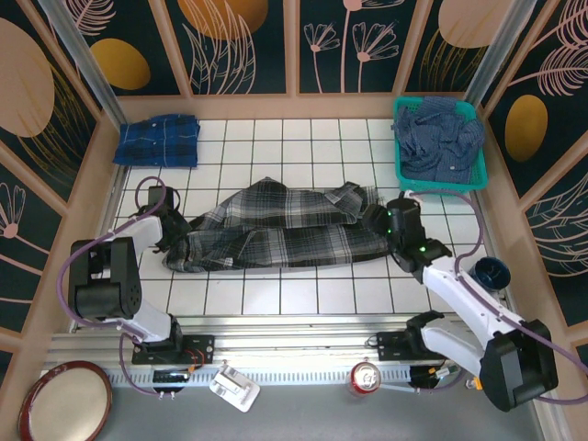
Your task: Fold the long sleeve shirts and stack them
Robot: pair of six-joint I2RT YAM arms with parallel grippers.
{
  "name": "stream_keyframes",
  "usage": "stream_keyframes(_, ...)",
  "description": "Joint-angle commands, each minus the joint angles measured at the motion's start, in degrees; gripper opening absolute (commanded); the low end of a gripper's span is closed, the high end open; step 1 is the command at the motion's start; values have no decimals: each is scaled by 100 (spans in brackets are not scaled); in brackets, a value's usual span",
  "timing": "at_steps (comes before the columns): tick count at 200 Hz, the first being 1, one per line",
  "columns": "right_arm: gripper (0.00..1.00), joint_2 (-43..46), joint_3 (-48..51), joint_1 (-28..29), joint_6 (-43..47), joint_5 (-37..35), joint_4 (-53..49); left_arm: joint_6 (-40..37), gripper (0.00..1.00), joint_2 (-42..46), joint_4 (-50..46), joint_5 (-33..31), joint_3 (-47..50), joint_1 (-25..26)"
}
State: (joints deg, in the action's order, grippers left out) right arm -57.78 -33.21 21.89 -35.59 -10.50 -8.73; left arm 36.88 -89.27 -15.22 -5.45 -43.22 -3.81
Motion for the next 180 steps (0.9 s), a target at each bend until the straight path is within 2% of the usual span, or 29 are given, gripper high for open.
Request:
stream_keyframes(1, 77, -709, -469, -65, 561, 886, 179, -84, 5, -140, -105, -164, -112, -67)
stream_keyframes(10, 81, -1286, -936, -48, 809, 927, -135, -76, 4, -160, -137, -184, -144, -81)
stream_keyframes(24, 81, -2171, -1720, 71, 1359, 927, -575, -60, 4, -154, -174, -214, -187, -102)
stream_keyframes(50, 81, -3712, -2913, 272, 1894, 291, -1288, -38, 4, -133, -187, -223, -284, -127)
stream_keyframes(74, 75, -4527, -3346, 281, 2082, -55, -1591, -19, 4, -210, -236, -254, -405, -137)
stream_keyframes(85, 68, -4620, -3335, 264, 2018, -258, -1597, -27, 4, -243, -261, -265, -463, -145)
stream_keyframes(103, 62, -4526, -3210, 168, 1984, -395, -1493, -42, 4, -292, -287, -314, -520, -172)
stream_keyframes(133, 33, -4224, -2974, -186, 1714, -1052, -1668, -65, 3, -302, -290, -342, -505, -283)
stream_keyframes(166, 31, -3737, -2515, -666, 1382, -1520, -1971, -84, 3, -275, -271, -310, -494, -346)
stream_keyframes(180, 44, -3353, -2242, -808, 1187, -1614, -2046, -76, 3, -275, -253, -281, -494, -348)
